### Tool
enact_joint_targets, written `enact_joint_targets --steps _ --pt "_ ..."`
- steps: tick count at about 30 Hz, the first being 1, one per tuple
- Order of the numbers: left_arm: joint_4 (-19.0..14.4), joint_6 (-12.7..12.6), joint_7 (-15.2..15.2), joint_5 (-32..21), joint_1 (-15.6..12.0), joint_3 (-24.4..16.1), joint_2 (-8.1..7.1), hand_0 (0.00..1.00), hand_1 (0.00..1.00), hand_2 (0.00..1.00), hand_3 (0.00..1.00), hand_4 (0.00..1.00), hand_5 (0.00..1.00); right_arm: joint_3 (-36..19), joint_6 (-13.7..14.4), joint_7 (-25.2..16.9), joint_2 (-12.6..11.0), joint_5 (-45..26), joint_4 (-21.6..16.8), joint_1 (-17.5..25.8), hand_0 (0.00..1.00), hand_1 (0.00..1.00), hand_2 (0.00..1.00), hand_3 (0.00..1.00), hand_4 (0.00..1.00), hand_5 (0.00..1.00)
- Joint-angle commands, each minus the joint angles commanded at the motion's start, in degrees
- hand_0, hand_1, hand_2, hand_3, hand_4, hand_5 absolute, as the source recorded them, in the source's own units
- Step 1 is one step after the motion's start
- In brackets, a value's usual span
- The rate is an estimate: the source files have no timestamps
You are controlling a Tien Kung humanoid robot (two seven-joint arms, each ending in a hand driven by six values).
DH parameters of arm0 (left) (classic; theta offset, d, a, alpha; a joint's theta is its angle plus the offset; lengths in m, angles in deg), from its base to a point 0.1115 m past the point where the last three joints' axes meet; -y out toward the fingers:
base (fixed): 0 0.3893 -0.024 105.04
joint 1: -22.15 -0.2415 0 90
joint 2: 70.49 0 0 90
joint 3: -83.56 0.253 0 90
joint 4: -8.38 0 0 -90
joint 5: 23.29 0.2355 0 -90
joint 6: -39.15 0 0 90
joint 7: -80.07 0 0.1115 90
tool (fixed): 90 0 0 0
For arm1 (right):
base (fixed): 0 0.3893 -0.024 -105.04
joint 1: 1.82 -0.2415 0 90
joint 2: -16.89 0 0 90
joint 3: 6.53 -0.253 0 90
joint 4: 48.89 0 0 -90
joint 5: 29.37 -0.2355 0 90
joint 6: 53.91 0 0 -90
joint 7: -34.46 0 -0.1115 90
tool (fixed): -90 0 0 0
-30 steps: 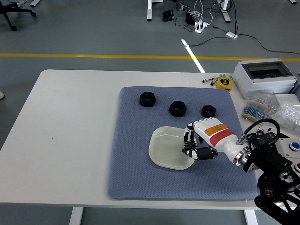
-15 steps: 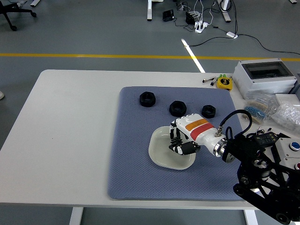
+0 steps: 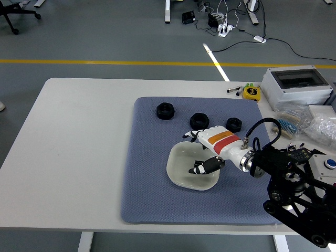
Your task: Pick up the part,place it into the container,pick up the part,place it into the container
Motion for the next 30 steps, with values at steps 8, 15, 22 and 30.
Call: enact_joint_targets --steps 8,15,22,30 --pt "0.0 0.25 0.54 2.09 0.15 -1.27 -0.22 0.727 0.712 0.765 0.587 0.686 0.611 -8.19 -0.06 0.76 -3.2 -0.43 0.01 -0.52 0.245 0.459 0.716 0.808 0.966 0.395" --pt "0.0 0.38 0.62 1.54 0.08 -0.41 -0.14 0.727 0.707 0.761 0.584 0.685 0.607 -8.57 -5.64 0.32 -5.97 -0.72 6.02 -0.16 0.314 0.505 0.716 0.768 0.957 0.412" --pt "0.0 0.9 1.27 3.12 0.4 -0.97 -0.08 0.726 0.706 0.759 0.585 0.684 0.606 -7.6 -7.76 -0.17 -7.16 -0.89 9.11 0.79 0.401 0.557 0.724 0.773 0.952 0.421" --pt "0.0 1.11 1.22 3.19 0.7 -0.89 0.0 0.724 0.703 0.758 0.584 0.68 0.603 -6.28 -8.84 -0.64 -7.63 -1.27 8.62 0.57 0.449 0.575 0.732 0.768 0.947 0.432"
